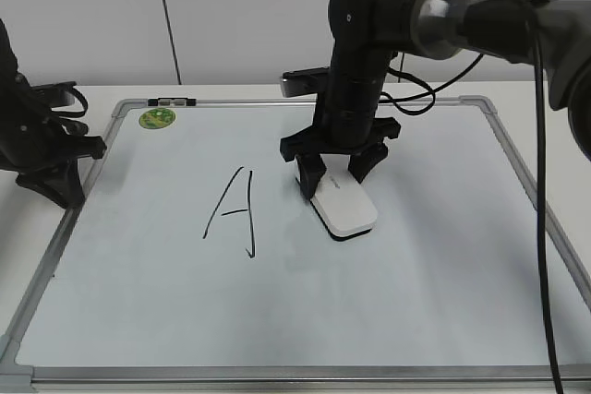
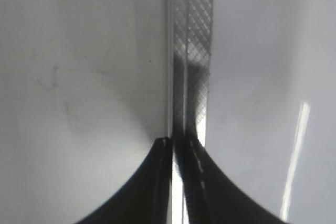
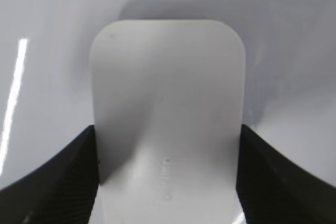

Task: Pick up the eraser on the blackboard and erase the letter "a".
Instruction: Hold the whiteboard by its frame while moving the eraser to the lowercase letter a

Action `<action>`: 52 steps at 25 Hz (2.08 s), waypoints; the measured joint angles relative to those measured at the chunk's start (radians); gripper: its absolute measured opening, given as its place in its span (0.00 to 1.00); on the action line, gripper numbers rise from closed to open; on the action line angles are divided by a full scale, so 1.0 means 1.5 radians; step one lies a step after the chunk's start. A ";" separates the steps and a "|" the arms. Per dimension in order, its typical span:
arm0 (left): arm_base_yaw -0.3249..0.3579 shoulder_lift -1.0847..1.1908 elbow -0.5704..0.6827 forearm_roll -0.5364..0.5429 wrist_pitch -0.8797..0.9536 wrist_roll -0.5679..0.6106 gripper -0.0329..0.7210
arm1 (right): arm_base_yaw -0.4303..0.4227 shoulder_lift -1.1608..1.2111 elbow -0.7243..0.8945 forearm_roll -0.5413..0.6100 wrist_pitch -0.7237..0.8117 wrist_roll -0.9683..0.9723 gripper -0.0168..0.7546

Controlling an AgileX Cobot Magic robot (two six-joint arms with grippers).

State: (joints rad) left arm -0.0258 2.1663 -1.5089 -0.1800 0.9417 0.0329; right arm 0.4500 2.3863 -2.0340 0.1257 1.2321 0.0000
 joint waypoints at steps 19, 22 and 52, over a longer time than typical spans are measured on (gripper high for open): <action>0.000 0.001 0.000 0.000 0.000 0.000 0.12 | -0.083 0.001 0.000 0.035 -0.003 0.015 0.71; 0.000 0.001 0.000 0.000 0.000 0.000 0.12 | -0.111 0.001 0.000 0.035 -0.003 0.015 0.71; 0.000 0.001 0.000 0.000 0.003 0.000 0.12 | -0.023 0.030 -0.056 0.090 0.003 -0.013 0.71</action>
State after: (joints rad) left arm -0.0258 2.1678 -1.5089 -0.1800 0.9456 0.0329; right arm 0.4155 2.4312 -2.1173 0.2610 1.2371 -0.0197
